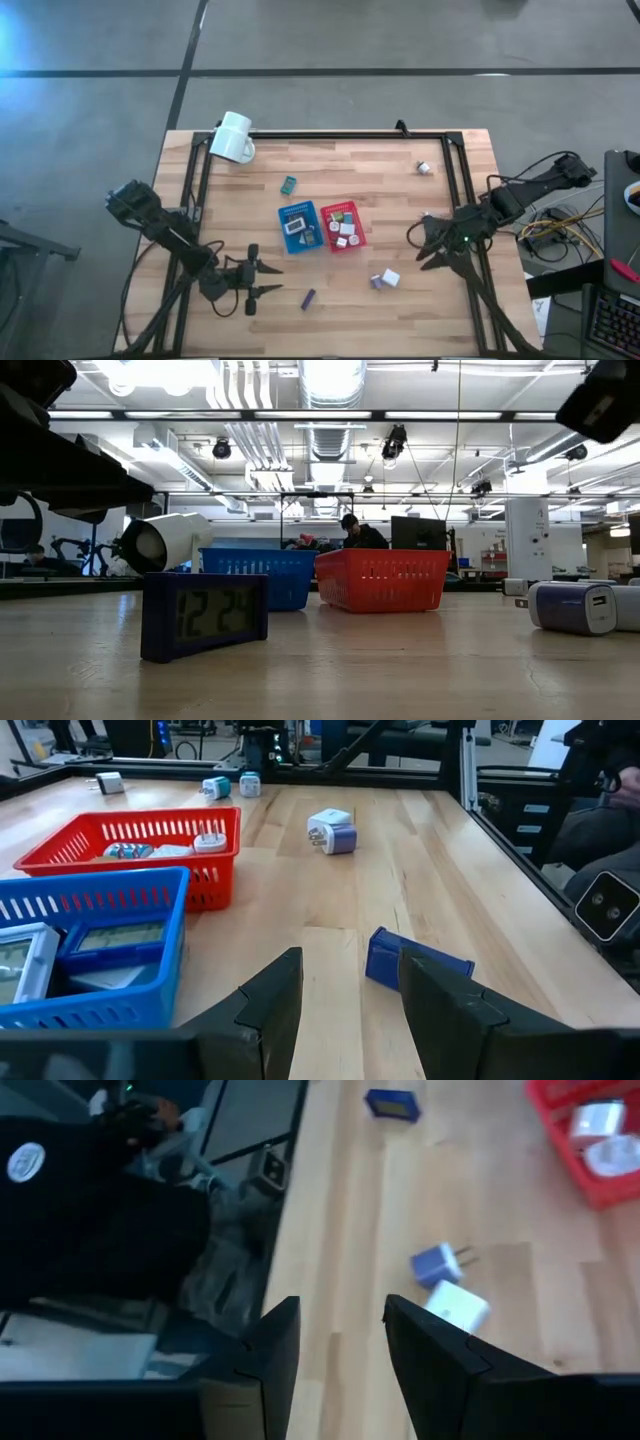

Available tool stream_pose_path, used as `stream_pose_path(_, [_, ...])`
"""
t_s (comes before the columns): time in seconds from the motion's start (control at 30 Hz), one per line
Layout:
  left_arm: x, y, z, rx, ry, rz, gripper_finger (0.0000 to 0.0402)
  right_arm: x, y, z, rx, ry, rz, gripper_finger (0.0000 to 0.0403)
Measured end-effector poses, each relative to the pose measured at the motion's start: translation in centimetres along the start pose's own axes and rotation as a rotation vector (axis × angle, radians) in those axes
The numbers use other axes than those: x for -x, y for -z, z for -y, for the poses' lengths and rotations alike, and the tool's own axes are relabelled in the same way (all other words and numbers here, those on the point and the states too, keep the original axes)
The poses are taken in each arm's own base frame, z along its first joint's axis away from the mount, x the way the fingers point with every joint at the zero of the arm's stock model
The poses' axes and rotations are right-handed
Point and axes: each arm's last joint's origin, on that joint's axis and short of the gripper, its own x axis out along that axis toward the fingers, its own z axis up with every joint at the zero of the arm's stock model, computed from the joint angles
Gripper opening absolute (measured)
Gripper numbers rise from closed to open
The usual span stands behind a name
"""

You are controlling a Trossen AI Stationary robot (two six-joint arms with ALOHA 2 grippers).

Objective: Pick & Place Office items
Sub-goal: Put the white charger adapter into the red bin

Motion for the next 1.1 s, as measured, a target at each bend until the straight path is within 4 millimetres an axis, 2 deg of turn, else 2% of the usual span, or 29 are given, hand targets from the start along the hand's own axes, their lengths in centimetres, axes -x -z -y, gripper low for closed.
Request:
stream_pose_path(0.43, [-0.1,-0.1,-0.2,-0.055,-0.008,0.000,0.0167,-1.1,-5.1,-3.6,0.064,0.012,-0.062,0.0129])
stream_pose_path(0.73, [-0.2,-0.1,-0.2,-0.073,-0.012,0.000,0.0167,-2.5,-6.4,-4.3,0.044,0.060,-0.121,0.0132])
stream_pose_path(1.1, [-0.2,0.0,-0.2,-0.073,-0.004,-0.003,0.0167,-6.5,-6.4,-3.4,-0.058,0.133,-0.238,0.0190])
